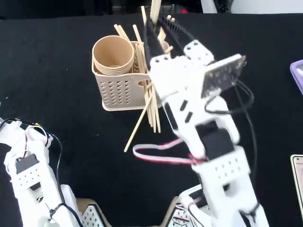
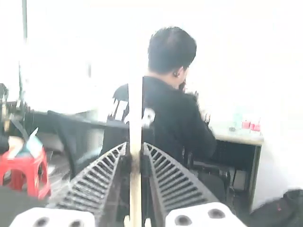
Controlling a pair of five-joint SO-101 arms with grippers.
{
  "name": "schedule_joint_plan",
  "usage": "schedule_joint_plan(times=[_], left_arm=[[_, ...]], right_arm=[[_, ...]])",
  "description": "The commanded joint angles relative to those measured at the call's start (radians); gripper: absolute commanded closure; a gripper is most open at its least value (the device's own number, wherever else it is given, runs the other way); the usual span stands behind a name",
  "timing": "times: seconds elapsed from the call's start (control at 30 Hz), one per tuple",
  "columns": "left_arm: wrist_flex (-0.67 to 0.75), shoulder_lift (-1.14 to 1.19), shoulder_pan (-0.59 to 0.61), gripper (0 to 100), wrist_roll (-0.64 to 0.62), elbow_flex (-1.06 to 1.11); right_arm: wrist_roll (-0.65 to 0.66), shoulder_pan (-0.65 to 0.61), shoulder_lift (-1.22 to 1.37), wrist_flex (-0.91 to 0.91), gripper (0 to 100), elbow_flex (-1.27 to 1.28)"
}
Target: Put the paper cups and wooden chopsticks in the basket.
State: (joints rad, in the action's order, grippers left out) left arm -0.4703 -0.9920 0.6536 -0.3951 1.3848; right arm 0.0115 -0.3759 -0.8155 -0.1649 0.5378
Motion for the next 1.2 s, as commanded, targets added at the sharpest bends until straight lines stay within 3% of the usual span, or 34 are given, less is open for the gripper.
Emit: schedule_joint_plan(times=[0.0, 0.3, 0.8, 0.87, 1.0, 1.17], left_arm=[[0.020, -0.018, 0.008, 91, -0.008, -0.019], [0.020, -0.018, 0.008, 91, -0.008, -0.019], [0.020, -0.018, 0.008, 91, -0.008, -0.019], [0.020, -0.018, 0.008, 91, -0.008, -0.019], [0.020, -0.018, 0.008, 91, -0.008, -0.019], [0.020, -0.018, 0.008, 91, -0.008, -0.019]], right_arm=[[-0.026, 0.046, 0.107, 0.117, 98.7, -0.021], [-0.029, 0.140, 0.320, 0.133, 98.7, -0.111], [-0.021, 0.155, 0.335, 0.129, 98.5, 0.058], [-0.026, 0.153, 0.335, 0.104, 95.1, 0.059], [-0.029, 0.112, 0.318, -0.018, 78.3, 0.038], [-0.029, 0.052, 0.237, -0.087, 82.4, 0.007]])
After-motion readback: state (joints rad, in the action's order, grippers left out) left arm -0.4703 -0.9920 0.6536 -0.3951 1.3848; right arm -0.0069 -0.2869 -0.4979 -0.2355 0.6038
